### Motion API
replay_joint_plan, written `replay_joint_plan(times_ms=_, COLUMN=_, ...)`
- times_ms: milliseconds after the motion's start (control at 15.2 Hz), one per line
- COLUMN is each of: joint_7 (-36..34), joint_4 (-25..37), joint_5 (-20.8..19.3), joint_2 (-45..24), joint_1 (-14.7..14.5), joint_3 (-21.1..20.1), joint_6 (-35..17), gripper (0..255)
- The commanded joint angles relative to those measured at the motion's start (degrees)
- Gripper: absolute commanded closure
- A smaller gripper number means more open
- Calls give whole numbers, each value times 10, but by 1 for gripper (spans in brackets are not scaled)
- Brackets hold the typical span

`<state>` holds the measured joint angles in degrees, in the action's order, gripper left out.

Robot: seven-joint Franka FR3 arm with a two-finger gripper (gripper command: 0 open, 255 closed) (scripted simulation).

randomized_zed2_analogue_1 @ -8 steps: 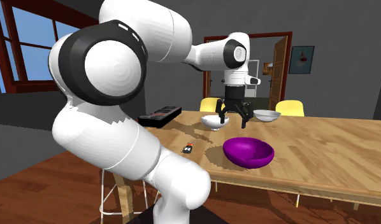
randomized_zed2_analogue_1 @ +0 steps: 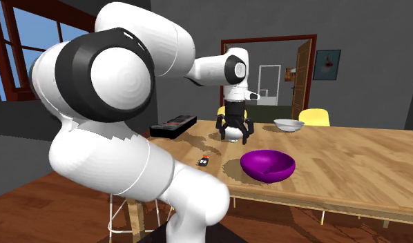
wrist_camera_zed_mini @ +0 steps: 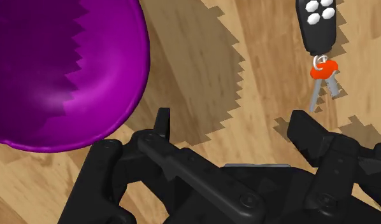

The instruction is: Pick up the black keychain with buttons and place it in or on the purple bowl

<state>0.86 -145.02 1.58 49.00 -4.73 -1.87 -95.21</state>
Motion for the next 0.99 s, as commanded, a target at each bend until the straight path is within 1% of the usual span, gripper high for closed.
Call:
replay_joint_plan(times_ms=0, joint_7=-11, joint_4=-18, joint_5=17, joint_2=11, joint_1=-18, joint_3=-23, joint_6=-3, gripper=0)
replay_joint_plan(times_ms=462, joint_7=-46, joint_4=-73, joint_5=81, joint_2=38, joint_1=-89, joint_3=-102, joint_6=-21, gripper=0)
replay_joint_plan(times_ms=528, joint_7=-46, joint_4=-74, joint_5=82, joint_2=38, joint_1=-90, joint_3=-102, joint_6=-21, gripper=0)
replay_joint_plan(times_ms=924, joint_7=-45, joint_4=-120, joint_5=90, joint_2=40, joint_1=-94, joint_3=-109, joint_6=-66, gripper=0)
